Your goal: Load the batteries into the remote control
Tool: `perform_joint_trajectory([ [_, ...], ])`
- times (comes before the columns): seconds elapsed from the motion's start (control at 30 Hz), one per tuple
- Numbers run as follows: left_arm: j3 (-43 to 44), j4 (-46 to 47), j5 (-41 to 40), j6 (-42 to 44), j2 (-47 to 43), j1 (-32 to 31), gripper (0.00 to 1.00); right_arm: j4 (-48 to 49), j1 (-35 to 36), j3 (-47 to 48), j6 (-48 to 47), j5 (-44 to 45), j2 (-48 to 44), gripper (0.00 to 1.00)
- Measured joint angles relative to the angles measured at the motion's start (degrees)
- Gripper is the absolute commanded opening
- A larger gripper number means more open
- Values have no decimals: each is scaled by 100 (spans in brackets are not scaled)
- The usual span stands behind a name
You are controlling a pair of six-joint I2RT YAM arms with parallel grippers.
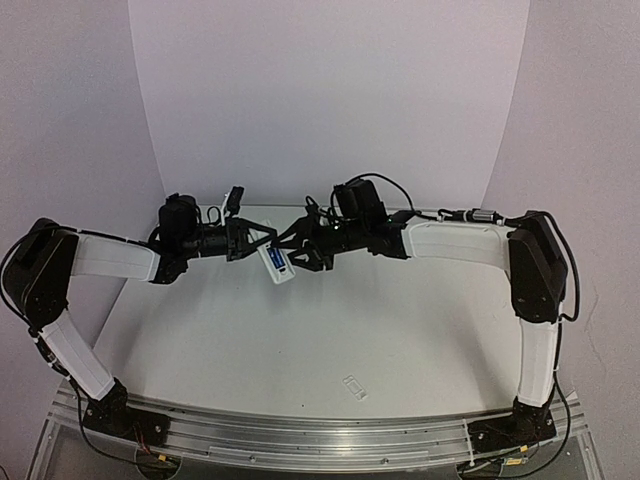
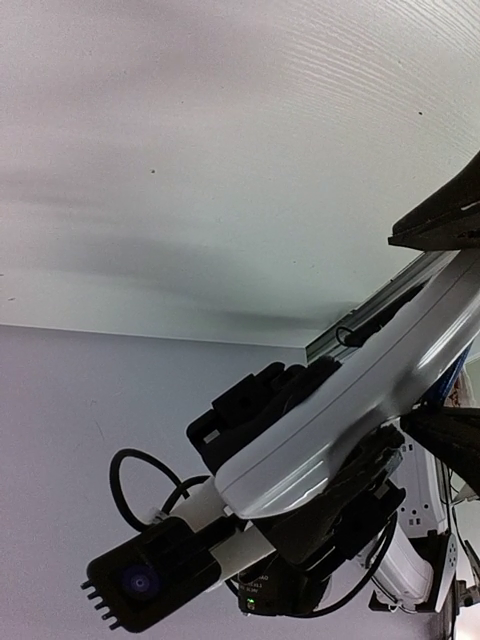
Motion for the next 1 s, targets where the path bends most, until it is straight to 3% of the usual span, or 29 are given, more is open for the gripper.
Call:
perform_joint_trajectory([
  [0.33,465,-740,-85,374,-1,2,0,379,-155,4,134,-252,93,33],
  [0.6,578,-1208,-127,567,0,33,0,369,-202,176,228,-467,306,36],
  [1.0,620,-1414,-62,890,-2,33,0,-533,-185,631,-178,-303,337,42],
])
